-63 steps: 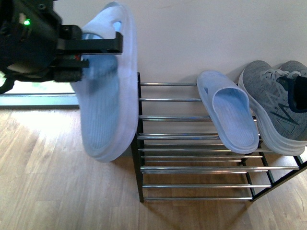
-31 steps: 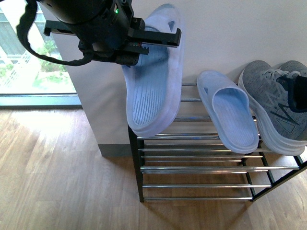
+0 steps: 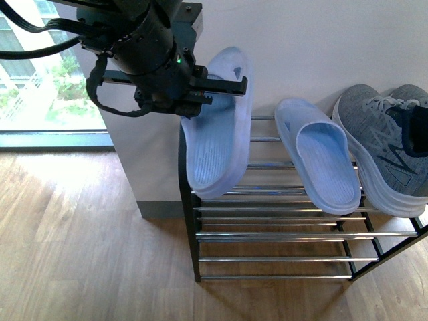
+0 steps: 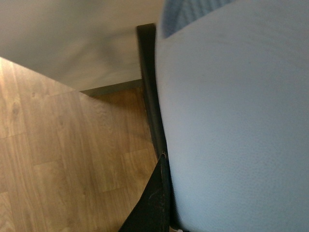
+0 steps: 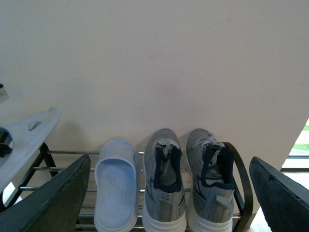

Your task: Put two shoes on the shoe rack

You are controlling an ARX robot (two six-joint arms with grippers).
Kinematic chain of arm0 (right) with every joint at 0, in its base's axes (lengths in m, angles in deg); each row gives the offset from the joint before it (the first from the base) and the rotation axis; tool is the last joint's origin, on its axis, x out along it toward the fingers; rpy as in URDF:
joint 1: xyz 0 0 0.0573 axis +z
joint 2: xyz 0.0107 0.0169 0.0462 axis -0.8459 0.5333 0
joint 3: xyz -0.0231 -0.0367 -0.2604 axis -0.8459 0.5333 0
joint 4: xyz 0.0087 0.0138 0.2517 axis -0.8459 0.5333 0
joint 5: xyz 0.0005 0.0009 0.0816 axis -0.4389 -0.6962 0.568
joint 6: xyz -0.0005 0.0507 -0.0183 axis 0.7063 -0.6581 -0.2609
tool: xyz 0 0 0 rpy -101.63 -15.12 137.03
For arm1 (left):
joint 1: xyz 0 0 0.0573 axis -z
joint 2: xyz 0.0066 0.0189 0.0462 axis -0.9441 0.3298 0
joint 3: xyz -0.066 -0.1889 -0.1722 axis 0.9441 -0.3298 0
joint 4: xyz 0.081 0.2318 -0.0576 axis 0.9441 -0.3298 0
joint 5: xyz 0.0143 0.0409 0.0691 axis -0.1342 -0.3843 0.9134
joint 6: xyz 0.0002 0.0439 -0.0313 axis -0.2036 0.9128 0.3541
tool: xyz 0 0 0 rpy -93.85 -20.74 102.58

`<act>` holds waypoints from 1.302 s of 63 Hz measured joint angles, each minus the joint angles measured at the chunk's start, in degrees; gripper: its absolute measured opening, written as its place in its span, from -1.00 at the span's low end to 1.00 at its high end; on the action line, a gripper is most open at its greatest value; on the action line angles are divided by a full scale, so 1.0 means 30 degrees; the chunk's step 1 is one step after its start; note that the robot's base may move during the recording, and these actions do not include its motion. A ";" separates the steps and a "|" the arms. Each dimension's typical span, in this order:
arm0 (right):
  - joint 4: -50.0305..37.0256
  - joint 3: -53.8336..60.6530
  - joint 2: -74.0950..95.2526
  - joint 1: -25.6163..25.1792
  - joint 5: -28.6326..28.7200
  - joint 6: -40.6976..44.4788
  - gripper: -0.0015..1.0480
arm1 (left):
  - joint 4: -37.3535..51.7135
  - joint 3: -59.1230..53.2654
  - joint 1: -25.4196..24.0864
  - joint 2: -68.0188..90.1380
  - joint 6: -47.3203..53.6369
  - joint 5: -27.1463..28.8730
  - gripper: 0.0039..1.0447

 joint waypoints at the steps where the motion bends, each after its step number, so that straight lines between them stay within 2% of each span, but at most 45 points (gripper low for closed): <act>1: 0.0000 0.0000 0.0007 0.0000 0.0000 0.0000 0.82 | -0.0066 0.0189 0.0058 0.0095 0.0066 -0.0036 -0.97; 9: 0.0000 0.0000 0.0000 0.0000 0.0000 0.0000 0.82 | -0.0627 0.1253 0.0379 0.0699 0.0525 -0.0386 -0.97; 14: 0.0000 0.0000 0.0000 0.0000 0.0000 0.0000 0.82 | -0.0721 0.1690 0.0568 0.0969 0.0969 0.0452 -0.97; 20: 0.0000 0.0000 0.0000 0.0000 -0.0007 0.0000 0.82 | -0.1224 0.2259 0.0612 0.1341 0.1370 0.0073 -0.97; 38: 0.0000 0.0000 0.0000 0.0000 0.0000 0.0000 0.82 | -0.2055 0.3781 0.0787 0.2543 0.1953 0.0663 -0.97; 59: 0.0000 0.0000 0.0000 0.0000 0.0000 0.0000 0.82 | -0.4911 0.7184 0.1829 0.4736 0.1821 0.2484 -0.97; 63: 0.0000 0.0000 0.0000 0.0000 0.0000 0.0000 0.82 | -0.5319 0.7847 0.1953 0.5187 0.1734 0.3344 -0.97; 82: 0.0000 0.0000 0.0000 0.0007 0.0000 0.0000 0.82 | -0.6732 0.9785 0.2018 0.6827 0.1647 0.4867 -0.97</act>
